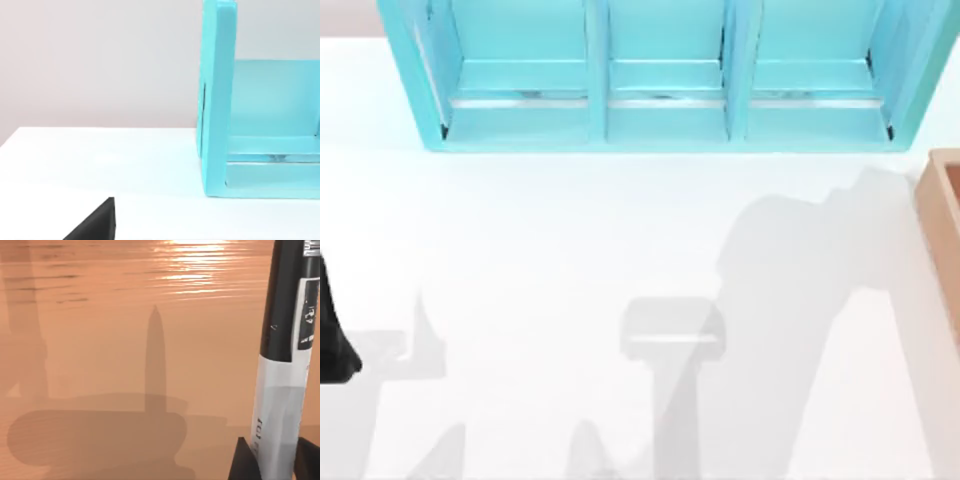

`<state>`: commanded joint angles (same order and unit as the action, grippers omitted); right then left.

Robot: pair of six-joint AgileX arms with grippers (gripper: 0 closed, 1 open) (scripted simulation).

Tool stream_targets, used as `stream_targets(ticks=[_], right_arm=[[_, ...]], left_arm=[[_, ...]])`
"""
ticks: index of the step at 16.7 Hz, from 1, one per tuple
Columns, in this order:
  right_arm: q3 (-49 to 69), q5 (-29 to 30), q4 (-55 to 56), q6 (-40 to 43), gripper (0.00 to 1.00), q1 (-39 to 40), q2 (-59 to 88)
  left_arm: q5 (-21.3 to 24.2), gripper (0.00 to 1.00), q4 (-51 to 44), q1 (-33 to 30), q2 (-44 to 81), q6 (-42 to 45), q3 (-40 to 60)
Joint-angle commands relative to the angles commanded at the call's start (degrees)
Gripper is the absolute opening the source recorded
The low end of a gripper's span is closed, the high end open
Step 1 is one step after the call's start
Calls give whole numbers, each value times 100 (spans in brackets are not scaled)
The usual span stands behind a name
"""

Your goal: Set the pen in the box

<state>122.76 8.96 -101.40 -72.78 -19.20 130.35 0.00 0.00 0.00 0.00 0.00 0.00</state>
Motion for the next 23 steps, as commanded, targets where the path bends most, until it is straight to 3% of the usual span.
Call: stream_targets(ticks=[5,10,16,22,23], right_arm=[[-78,34,195,-193,0,377,-24],[-1034,47,920,-549,0,923,-327],[-2220,-67,1603,-317,0,414,-617],[-2339,-88,1659,-235,0,257,-646],[-2339,-88,1659,-235,8,257,-646]], left_arm=[[0,100,0,0,0,0,0],[0,100,0,0,0,0,0],[0,100,0,0,0,0,0],[0,100,0,0,0,0,0],[0,100,0,0,0,0,0]])
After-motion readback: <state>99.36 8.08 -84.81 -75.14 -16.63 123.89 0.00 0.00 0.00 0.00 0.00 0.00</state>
